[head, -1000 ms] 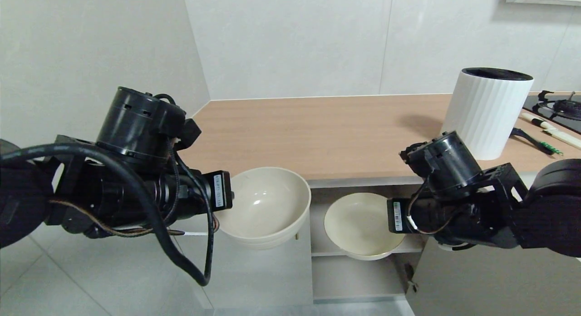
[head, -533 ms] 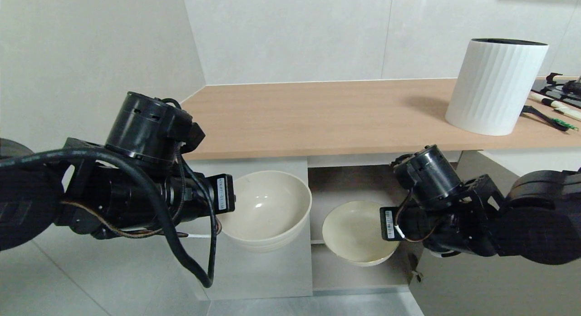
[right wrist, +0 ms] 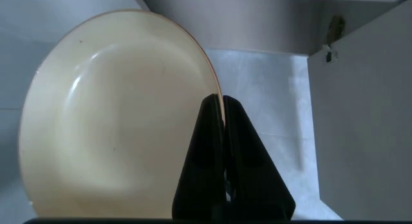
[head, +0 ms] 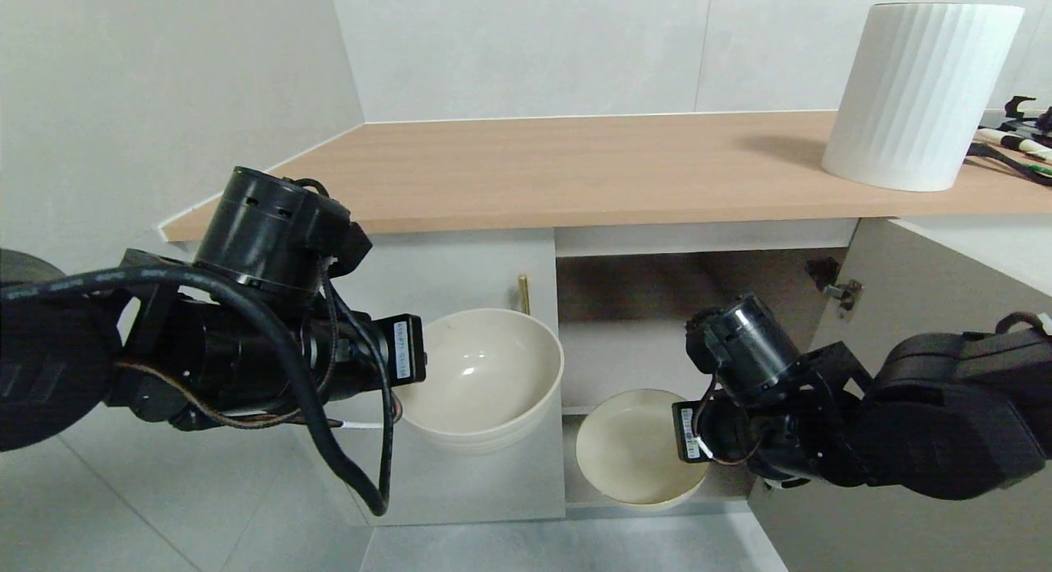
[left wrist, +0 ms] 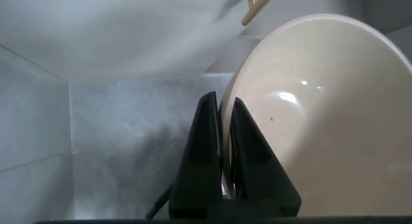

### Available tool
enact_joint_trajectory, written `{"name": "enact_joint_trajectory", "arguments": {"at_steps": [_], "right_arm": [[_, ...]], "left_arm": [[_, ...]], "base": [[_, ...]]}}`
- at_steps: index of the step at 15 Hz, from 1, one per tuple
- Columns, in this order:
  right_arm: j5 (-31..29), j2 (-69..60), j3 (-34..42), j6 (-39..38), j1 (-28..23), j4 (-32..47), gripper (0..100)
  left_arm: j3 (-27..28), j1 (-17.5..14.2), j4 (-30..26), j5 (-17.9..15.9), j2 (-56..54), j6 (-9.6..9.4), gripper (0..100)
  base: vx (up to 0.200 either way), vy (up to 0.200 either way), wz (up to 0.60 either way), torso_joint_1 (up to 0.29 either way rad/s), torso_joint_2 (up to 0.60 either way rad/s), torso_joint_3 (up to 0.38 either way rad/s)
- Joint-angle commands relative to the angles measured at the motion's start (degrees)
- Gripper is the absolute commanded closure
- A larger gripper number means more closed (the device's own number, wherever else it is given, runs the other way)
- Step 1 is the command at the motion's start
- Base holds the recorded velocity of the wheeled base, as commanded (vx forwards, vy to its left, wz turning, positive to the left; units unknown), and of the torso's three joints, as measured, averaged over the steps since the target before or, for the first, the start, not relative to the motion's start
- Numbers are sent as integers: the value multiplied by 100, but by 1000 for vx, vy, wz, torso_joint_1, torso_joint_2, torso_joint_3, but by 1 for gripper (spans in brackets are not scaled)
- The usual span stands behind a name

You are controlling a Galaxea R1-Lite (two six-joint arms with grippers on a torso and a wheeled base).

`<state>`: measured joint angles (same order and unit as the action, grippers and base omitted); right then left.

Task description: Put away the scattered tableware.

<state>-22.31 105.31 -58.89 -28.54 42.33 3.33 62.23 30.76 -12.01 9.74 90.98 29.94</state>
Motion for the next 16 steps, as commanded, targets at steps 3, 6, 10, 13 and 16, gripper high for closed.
{"name": "enact_joint_trajectory", "arguments": {"at_steps": [3,6,10,13,16], "right_arm": [[7,77,-8,6,13,1,100],[113,200,-70,-3,-75,-16,100],[192,1193,-588,-29,-594,-737,100],[122,2116,-1397,-11,-1095,-781,100],[7,2810,-2188,-3,-1455,-728,100]], "left_arm": [[-1,0,5,2,16,3,100],[-1,0,5,2,8,-6,100],[-1,9,5,-7,8,-6,100],[-9,18,5,-16,60,-6,100],[-9,27,5,-16,96,-6,100]], "base": [[0,0,0,-6,77,72],[0,0,0,0,0,0],[0,0,0,0,0,0],[0,0,0,0,0,0],[0,0,0,0,0,0]]}}
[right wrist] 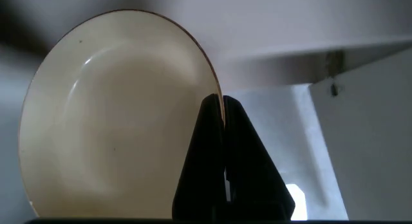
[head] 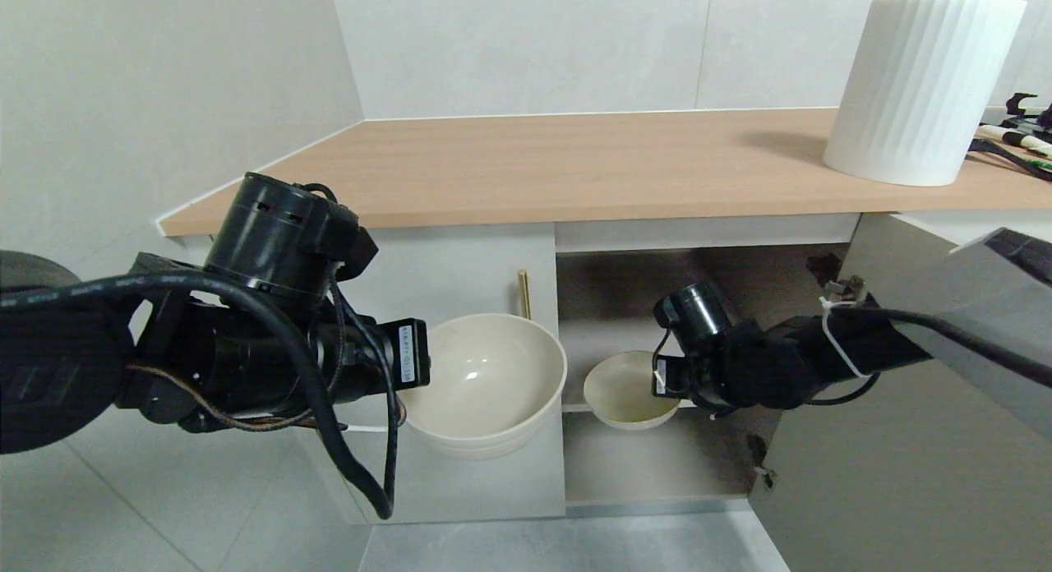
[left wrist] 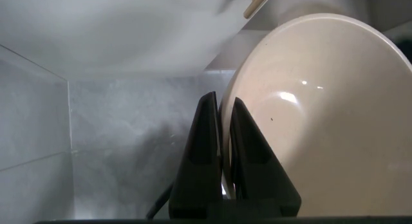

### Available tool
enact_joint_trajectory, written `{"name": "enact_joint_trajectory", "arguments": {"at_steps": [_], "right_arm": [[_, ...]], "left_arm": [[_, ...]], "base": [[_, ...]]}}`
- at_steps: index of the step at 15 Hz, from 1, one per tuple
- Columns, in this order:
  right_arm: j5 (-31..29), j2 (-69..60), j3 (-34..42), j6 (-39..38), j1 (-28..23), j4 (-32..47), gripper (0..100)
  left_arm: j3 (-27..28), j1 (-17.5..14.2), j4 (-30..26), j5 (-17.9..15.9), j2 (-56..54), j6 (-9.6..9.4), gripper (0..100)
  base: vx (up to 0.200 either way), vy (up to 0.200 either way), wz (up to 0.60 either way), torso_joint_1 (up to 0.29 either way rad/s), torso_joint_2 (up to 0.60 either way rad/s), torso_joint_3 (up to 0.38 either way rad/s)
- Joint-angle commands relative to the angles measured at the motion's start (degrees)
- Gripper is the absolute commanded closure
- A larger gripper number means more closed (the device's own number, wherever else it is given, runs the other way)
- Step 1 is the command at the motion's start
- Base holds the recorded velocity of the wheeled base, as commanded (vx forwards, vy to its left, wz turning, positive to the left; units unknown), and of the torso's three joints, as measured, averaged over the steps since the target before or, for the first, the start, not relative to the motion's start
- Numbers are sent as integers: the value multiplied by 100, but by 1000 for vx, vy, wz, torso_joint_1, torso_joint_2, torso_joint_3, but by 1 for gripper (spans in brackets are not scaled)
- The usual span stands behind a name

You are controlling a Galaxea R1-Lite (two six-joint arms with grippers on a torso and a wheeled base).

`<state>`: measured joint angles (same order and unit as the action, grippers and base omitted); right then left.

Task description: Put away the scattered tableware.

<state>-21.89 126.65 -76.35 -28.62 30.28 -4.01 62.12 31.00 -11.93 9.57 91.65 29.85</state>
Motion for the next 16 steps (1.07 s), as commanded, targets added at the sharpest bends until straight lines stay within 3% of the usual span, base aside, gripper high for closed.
{"name": "enact_joint_trajectory", "arguments": {"at_steps": [1,11,16], "right_arm": [[-34,835,-715,15,-321,58,100],[-500,2233,-2367,-29,-761,331,100],[-676,2470,-2780,-117,-805,331,100]], "left_arm": [[2,2,-2,1,28,3,100],[-34,143,-2,19,116,-6,100],[-34,187,-2,19,222,-6,100]], "base": [[0,0,0,0,0,0],[0,0,0,0,0,0],[0,0,0,0,0,0]]}}
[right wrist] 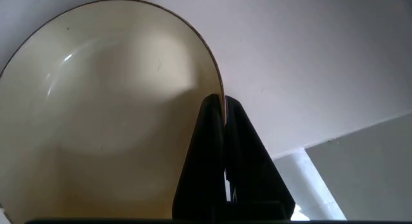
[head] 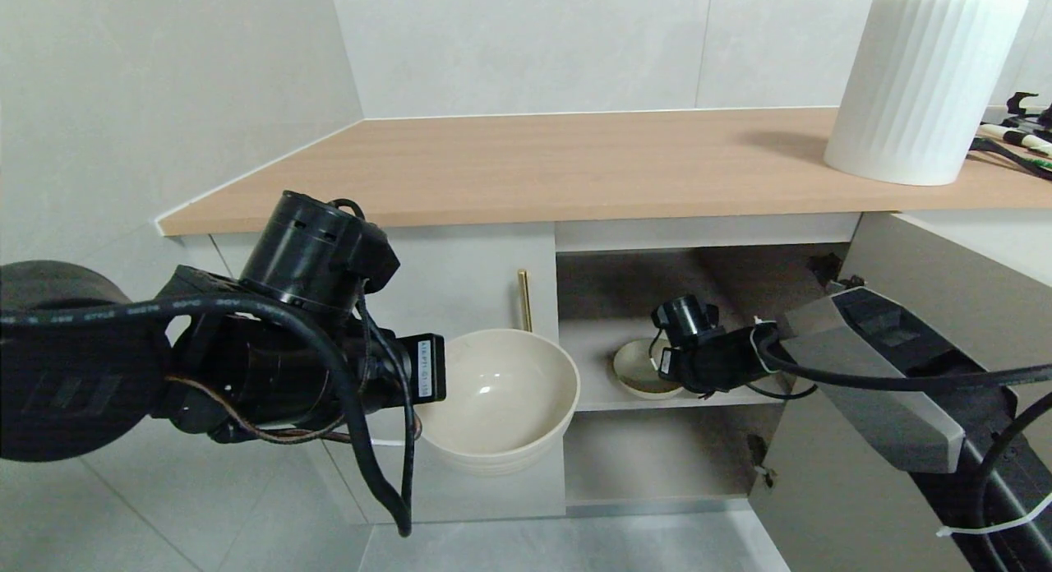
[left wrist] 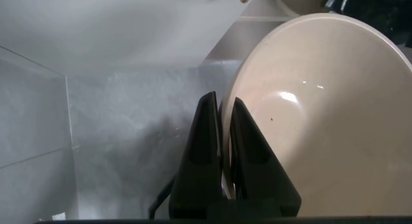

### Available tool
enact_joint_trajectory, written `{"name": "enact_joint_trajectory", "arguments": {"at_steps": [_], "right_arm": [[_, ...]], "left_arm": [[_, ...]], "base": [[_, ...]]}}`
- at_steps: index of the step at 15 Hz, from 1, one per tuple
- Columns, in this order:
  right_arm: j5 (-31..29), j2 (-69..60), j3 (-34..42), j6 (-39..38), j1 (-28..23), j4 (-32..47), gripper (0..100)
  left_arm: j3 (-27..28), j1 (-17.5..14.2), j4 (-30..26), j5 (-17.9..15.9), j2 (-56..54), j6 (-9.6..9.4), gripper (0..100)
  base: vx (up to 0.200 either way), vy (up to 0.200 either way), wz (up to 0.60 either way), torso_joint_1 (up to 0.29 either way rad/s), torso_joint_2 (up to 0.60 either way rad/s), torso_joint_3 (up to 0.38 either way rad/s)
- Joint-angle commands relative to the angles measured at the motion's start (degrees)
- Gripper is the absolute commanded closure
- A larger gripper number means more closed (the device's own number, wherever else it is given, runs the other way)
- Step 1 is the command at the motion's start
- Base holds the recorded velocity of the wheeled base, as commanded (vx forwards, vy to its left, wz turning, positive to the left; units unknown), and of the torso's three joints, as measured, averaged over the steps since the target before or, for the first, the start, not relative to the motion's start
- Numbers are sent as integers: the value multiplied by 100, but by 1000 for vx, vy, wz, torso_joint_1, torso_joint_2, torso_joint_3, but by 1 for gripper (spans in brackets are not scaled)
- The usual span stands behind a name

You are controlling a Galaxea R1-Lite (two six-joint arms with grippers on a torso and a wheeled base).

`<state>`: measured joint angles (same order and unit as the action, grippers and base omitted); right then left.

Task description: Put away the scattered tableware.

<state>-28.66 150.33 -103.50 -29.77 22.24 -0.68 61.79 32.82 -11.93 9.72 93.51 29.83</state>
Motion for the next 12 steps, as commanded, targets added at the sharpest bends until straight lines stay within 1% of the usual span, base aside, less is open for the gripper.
{"name": "enact_joint_trajectory", "arguments": {"at_steps": [1,6,7,11,12], "right_arm": [[-17,128,-118,-3,-9,-2,100],[-34,136,-232,-3,-18,-2,100],[-43,136,-241,-3,-18,-2,0],[-61,128,-320,-99,-53,-2,0],[-61,-57,-267,-170,-53,16,0]], "left_arm": [[-1,5,-2,13,35,5,100],[-1,14,-2,22,9,5,100],[-1,14,-2,22,9,5,100],[8,5,7,22,9,5,100],[8,5,16,13,27,5,100]], "base": [[0,0,0,0,0,0],[0,0,0,0,0,0],[0,0,0,0,0,0],[0,0,0,0,0,0],[0,0,0,0,0,0]]}}
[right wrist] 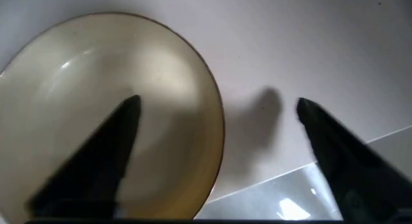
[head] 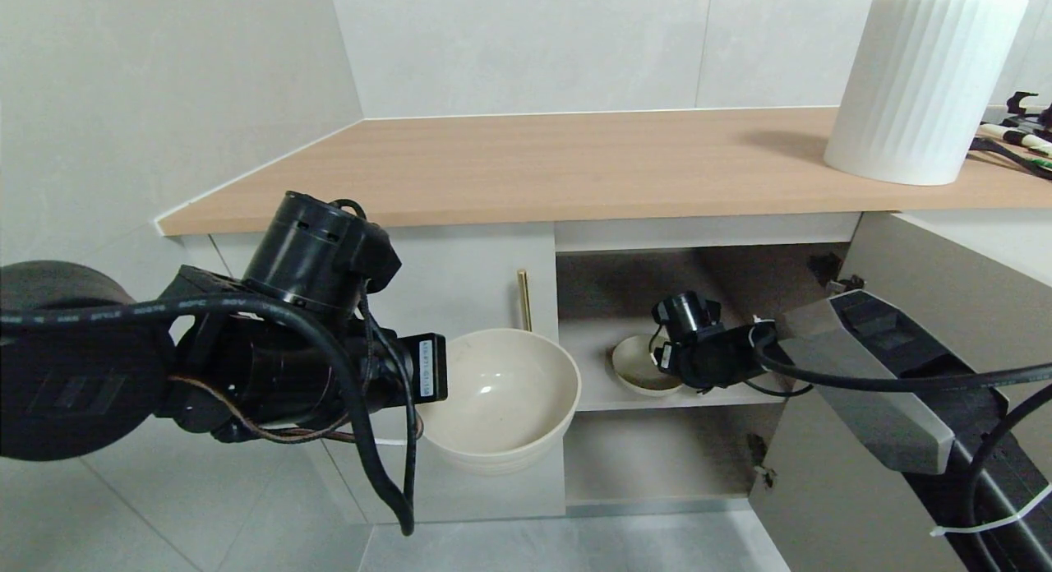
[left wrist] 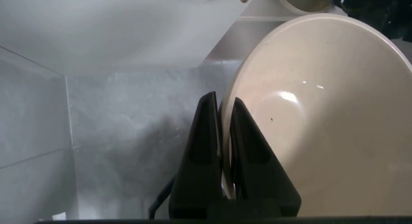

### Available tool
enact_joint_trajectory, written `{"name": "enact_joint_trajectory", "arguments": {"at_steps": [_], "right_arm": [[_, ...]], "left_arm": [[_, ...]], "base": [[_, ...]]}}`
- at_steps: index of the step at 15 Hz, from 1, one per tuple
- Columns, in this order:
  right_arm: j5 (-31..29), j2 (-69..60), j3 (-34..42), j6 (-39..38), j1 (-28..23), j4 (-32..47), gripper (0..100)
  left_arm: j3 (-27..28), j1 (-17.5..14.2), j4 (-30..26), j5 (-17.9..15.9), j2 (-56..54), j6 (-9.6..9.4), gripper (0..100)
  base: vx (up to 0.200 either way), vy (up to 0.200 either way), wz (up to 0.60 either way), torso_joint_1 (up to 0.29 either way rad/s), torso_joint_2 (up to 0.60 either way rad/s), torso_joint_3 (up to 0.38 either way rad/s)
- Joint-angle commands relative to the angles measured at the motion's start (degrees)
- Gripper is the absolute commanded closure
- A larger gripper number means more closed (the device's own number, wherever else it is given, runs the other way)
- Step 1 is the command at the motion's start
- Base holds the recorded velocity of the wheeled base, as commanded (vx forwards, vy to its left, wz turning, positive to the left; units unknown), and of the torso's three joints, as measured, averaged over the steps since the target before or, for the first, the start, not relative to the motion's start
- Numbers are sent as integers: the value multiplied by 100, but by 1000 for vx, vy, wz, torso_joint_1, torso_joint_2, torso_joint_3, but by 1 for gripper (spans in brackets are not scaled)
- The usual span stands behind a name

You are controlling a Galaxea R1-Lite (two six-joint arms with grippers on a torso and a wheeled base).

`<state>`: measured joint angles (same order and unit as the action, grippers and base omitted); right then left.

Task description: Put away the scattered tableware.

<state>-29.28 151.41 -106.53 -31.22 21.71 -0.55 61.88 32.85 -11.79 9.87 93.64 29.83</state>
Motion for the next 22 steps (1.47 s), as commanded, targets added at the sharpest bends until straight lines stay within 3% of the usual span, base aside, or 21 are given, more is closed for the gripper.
{"name": "enact_joint_trajectory", "arguments": {"at_steps": [1,2,4,6,9,11,14,18,22], "right_arm": [[19,-463,194,-218,9,143,0],[89,-938,493,-350,70,415,0],[599,-1773,1161,-402,316,644,0],[1504,-2854,1996,-350,597,679,0],[2559,-4330,3086,239,729,828,0],[2875,-5051,3534,433,747,846,0],[3201,-5455,3991,898,1274,863,0],[3201,-5183,4141,925,1749,863,0],[3148,-4524,4070,916,1819,820,0]], "left_arm": [[0,11,1,-3,41,-12,100],[17,11,10,-12,137,-47,100],[26,81,194,-12,383,-311,100],[17,239,634,6,832,-575,100],[8,380,704,15,1227,-909,100],[26,468,1012,58,1465,-970,100],[35,679,1144,278,1658,-970,100],[26,766,1276,305,1693,-935,100],[26,802,1284,366,1658,-926,100]], "base": [[0,0,0,0,0,0],[0,0,0,0,0,0],[0,0,0,0,0,0],[0,0,0,0,0,0],[0,0,0,0,0,0],[0,0,0,0,0,0],[0,0,0,0,0,0],[0,0,0,0,0,0],[0,0,0,0,0,0]]}}
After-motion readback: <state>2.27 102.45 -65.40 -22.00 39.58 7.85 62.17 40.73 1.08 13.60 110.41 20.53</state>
